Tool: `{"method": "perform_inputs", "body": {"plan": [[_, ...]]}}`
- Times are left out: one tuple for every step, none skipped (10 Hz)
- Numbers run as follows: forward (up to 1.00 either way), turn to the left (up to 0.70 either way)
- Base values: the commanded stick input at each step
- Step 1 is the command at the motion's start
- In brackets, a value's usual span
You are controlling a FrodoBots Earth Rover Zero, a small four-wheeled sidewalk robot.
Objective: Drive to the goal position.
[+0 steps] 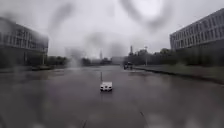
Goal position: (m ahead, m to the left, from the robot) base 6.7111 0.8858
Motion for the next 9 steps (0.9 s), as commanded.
{"method": "perform_inputs", "body": {"plan": [[1.00,0.00],[1.00,0.00],[1.00,0.00],[1.00,0.00],[1.00,0.00],[1.00,0.00],[1.00,0.00],[1.00,0.00],[1.00,0.00]]}}
